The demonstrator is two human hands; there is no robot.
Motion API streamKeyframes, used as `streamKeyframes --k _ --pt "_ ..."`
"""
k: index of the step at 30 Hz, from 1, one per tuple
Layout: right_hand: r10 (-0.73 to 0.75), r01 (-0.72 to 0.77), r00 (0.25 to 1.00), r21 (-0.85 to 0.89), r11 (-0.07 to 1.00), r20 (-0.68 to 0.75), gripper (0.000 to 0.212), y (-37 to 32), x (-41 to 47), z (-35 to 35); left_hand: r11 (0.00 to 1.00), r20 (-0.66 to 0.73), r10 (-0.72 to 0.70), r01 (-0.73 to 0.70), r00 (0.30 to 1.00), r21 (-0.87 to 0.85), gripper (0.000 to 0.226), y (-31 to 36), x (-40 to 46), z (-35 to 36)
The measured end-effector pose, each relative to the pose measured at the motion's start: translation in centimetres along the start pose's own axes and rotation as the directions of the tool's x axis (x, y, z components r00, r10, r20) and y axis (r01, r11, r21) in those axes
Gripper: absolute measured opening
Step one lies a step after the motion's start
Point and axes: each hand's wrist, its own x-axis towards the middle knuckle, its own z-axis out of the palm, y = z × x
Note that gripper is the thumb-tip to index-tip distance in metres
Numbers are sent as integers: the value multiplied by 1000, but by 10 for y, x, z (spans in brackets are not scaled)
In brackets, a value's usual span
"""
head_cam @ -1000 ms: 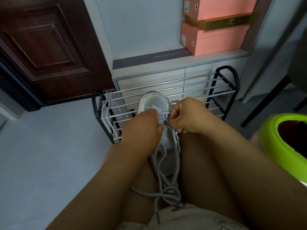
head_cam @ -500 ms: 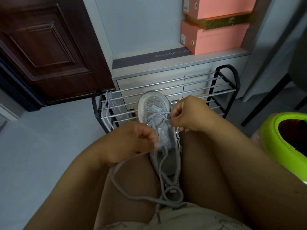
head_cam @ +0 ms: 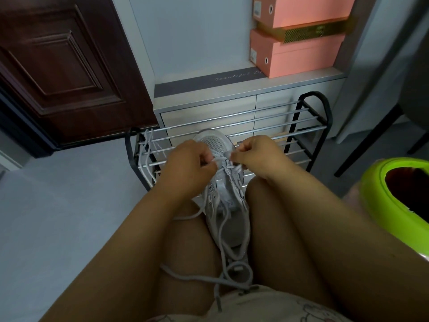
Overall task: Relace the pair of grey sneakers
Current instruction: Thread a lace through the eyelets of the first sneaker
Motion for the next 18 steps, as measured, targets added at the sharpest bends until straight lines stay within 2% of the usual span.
streamKeyframes --k 1,3,5,7,9,11,15,16,18 --pt "11 -10 1000 61 998 -18 28 -1 1 0 985 22 -62 64 998 -158 20 0 1 -3" --pt "55 -44 998 266 963 -34 23 -3 3 -1 863 103 -182 208 978 -460 19 -1 4 -12" --pt "94 -95 995 487 868 26 20 -7 5 -3 666 170 -234 285 957 -690 26 -3 8 -18" --pt "85 -176 983 678 713 165 20 -10 7 -6 410 234 -249 321 940 -854 36 -4 12 -22" --pt "11 -225 965 806 548 262 23 -11 9 -11 243 277 -245 335 929 -910 44 -7 13 -23" --pt "-46 -228 961 873 431 273 26 -10 11 -16 129 302 -243 339 922 -932 47 -8 13 -23" --pt "-47 -209 971 927 311 234 22 -3 13 -21 -135 334 -282 308 899 -942 47 -15 12 -29" --pt "-42 -210 972 940 270 229 21 0 14 -22 -185 326 -297 281 897 -942 47 -17 13 -31" --pt "-43 -203 976 960 194 215 22 5 15 -22 -212 310 -324 251 894 -945 45 -19 13 -33"
